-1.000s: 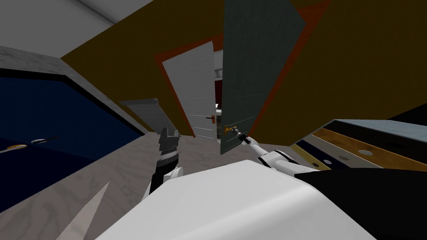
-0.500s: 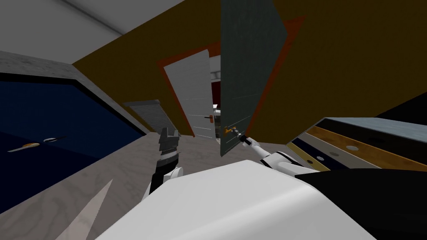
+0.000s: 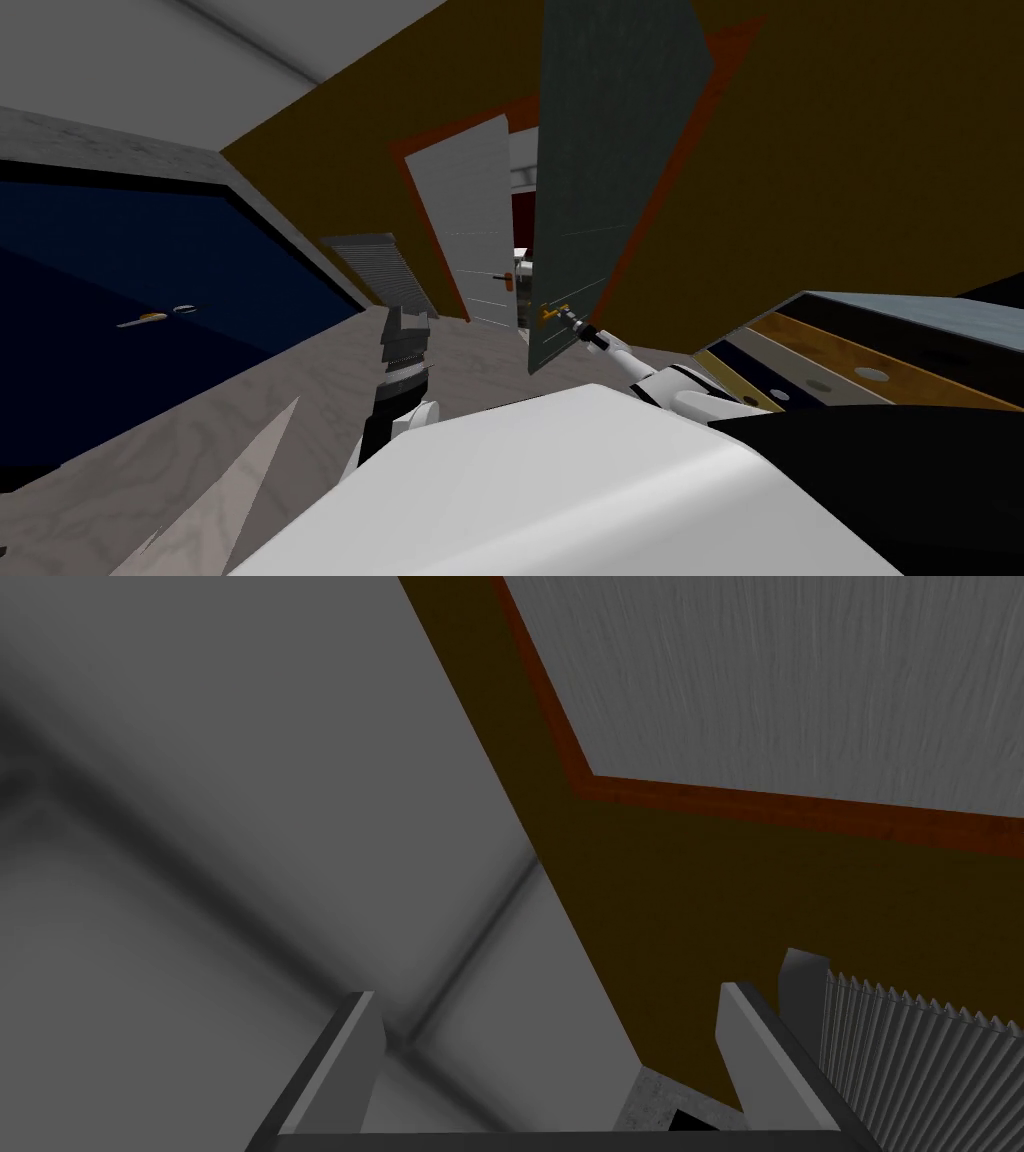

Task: Pull the door open

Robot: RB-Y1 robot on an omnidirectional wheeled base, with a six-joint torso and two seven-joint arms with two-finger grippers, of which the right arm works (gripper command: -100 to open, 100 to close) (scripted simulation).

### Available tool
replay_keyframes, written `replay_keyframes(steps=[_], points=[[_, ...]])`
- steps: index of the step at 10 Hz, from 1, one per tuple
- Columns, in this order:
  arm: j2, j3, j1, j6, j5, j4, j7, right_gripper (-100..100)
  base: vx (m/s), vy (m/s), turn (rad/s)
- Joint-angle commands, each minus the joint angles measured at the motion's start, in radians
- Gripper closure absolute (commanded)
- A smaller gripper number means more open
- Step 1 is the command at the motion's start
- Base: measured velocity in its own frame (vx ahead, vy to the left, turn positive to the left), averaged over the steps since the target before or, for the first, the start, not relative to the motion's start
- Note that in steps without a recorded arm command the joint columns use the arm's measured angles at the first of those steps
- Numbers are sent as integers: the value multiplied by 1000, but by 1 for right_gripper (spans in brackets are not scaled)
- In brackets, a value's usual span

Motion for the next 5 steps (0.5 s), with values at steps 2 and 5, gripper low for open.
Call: replay_keyframes(steps=[2, 5], points=[[-20, 12, 20, -59, 16, 11, -27, 100, -158, -103, 96], [-31, 14, 28, -85, 22, 13, -39, 100, -104, -81, 57]])
